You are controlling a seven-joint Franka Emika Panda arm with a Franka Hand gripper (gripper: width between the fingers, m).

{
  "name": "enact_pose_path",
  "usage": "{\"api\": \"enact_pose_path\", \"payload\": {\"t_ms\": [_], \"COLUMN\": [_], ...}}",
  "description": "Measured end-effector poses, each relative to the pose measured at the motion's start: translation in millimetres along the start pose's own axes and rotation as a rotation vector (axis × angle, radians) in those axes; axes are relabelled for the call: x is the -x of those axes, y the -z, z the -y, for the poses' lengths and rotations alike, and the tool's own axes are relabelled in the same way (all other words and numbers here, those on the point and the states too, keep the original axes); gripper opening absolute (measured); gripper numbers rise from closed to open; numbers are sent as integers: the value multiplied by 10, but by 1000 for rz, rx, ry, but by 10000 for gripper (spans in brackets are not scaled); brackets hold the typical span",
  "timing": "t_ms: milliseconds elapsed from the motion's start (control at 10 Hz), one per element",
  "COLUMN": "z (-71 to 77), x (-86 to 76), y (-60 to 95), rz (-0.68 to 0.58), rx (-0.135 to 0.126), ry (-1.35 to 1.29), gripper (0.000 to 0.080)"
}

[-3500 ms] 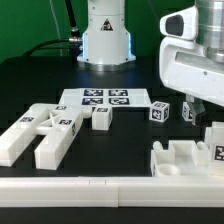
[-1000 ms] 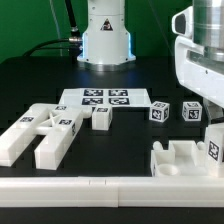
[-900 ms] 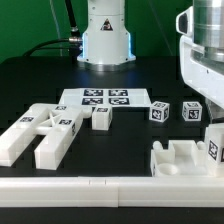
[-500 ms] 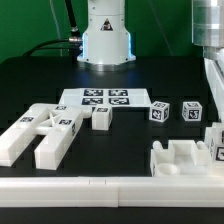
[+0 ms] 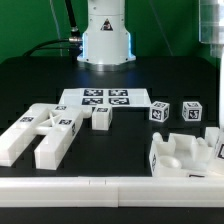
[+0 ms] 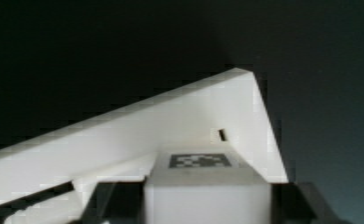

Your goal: Assemble chair

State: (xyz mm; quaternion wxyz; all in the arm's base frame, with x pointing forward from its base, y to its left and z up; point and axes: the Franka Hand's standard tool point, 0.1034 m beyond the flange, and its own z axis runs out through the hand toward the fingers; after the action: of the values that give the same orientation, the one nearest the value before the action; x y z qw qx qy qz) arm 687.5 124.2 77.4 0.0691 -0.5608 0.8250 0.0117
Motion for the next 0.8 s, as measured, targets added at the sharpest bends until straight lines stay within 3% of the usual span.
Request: {"api": "enact_pose_path", "payload": {"t_ms": [100,200,300,400,800], "z": [0,-6,-6,-5,-4], "x": [0,4,5,2,-10], "y": [-1,-7,-8,-8,-8], "rz": [0,0,0,0,-2], "rx": [-1,0,0,0,7], "ry": [15,33,40,82,327], "gripper": [291,368,548,619,648]}}
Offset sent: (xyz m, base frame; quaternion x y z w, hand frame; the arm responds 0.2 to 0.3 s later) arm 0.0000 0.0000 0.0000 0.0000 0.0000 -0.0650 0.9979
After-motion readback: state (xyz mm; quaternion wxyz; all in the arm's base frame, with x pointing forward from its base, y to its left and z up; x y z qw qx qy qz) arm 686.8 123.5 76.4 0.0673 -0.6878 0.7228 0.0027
